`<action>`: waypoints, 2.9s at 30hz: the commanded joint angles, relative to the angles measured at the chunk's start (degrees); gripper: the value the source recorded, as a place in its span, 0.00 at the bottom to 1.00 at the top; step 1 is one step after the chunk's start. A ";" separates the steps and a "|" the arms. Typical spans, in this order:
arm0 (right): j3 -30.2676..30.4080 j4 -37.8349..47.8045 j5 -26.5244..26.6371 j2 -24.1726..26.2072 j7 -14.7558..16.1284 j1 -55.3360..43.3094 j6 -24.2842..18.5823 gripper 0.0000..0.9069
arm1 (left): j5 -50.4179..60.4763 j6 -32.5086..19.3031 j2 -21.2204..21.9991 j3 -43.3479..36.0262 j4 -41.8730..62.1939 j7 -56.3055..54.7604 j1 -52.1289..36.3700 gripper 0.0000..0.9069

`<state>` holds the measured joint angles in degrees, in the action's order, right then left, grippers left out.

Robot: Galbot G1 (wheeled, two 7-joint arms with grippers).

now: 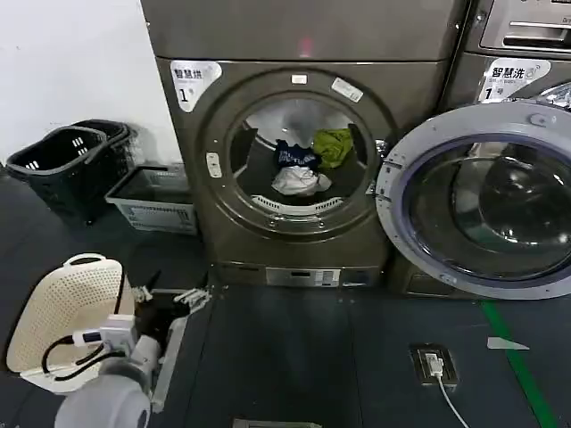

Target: Grasp the clothes from the dryer.

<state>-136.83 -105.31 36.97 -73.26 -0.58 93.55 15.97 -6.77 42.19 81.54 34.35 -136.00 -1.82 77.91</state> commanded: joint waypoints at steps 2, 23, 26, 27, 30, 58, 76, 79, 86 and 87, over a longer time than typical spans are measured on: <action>0.31 0.20 0.20 -0.18 -0.65 -0.05 -0.71 1.00 | 0.02 2.81 -0.15 0.04 0.28 -0.06 -0.03 1.00; 0.50 0.63 0.08 -0.50 -1.41 0.01 -1.13 1.00 | -0.10 2.81 -0.18 0.01 0.16 0.06 0.00 1.00; 0.43 0.67 0.10 -0.60 -1.56 -0.02 -1.20 1.00 | -0.23 2.81 -0.23 0.18 0.05 0.27 0.08 1.00; 0.47 0.76 0.08 -0.61 -1.46 -0.04 -1.28 1.00 | -0.10 2.81 -0.24 0.19 0.15 0.34 0.04 1.00; 0.56 0.76 0.07 -0.70 -1.42 -0.11 -1.30 1.00 | 0.14 2.81 -0.14 -0.01 0.23 0.46 -0.01 1.00; 0.12 2.58 1.98 -0.09 -5.09 0.09 -5.42 1.00 | 1.23 2.81 -0.84 -2.57 1.93 -0.06 -1.87 1.00; 0.13 2.47 1.98 -0.25 -5.25 0.01 -5.31 1.00 | 1.43 2.81 -0.03 -2.85 2.86 -0.03 -2.33 1.00; 0.22 2.47 1.95 -0.38 -5.23 0.21 -5.27 1.00 | 1.32 2.81 0.28 -3.07 3.02 -0.33 -2.40 1.00; -0.05 3.26 1.87 0.04 -5.20 0.29 -5.26 1.00 | 1.89 2.81 0.74 -3.13 3.31 -0.31 -2.25 1.00; 0.04 3.29 1.83 0.05 -5.21 0.25 -5.29 1.00 | 2.05 2.81 0.87 -3.23 3.32 -0.29 -2.26 1.00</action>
<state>-136.74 -102.31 38.85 -73.30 -5.76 93.88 10.72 -5.07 42.19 82.00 31.32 -132.71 -2.05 75.61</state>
